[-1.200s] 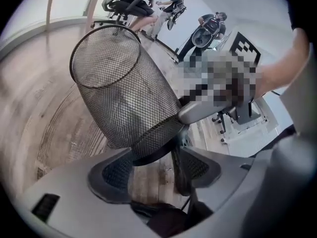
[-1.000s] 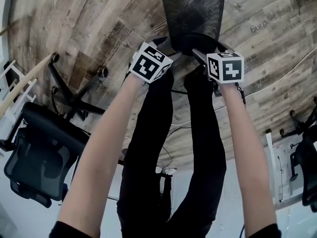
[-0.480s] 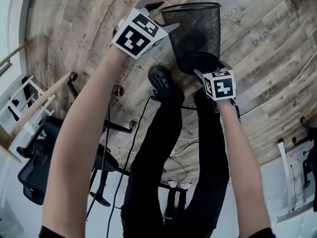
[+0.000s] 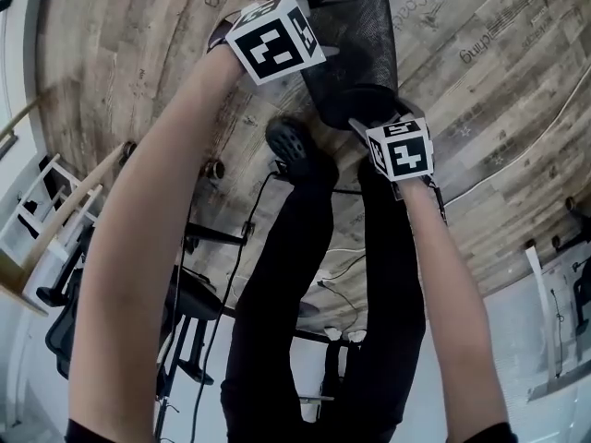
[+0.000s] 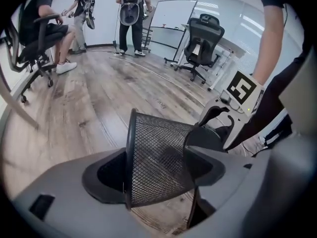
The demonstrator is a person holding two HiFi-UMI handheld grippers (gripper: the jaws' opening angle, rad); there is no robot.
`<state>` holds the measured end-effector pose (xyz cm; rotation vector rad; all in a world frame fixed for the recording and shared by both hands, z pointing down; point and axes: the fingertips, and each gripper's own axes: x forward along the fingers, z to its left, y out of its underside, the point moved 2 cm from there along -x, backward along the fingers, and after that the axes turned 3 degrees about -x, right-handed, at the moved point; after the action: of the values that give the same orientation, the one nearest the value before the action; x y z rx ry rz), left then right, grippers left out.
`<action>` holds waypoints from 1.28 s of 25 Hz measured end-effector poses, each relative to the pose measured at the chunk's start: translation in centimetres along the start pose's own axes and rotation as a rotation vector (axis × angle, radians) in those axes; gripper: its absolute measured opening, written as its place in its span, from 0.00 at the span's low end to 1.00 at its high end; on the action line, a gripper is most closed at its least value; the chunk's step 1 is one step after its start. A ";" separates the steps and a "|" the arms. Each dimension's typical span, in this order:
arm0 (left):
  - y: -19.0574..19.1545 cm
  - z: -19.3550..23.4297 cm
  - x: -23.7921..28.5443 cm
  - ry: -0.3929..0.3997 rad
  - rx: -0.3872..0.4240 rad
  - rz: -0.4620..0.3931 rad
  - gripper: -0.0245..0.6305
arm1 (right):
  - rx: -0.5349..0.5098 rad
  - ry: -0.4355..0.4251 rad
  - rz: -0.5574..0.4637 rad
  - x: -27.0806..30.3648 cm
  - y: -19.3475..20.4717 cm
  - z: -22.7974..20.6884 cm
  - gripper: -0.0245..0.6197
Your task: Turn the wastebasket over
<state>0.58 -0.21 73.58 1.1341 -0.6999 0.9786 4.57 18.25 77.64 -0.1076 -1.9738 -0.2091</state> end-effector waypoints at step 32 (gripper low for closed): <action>-1.6 -18.6 -3.6 0.019 0.167 -0.037 0.17 | 0.472 -0.240 -0.365 -11.8 -8.3 -4.1 0.66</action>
<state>0.15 16.41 64.28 1.2776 -0.5879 1.0302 11.58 9.51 67.68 0.5586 -2.2181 0.0427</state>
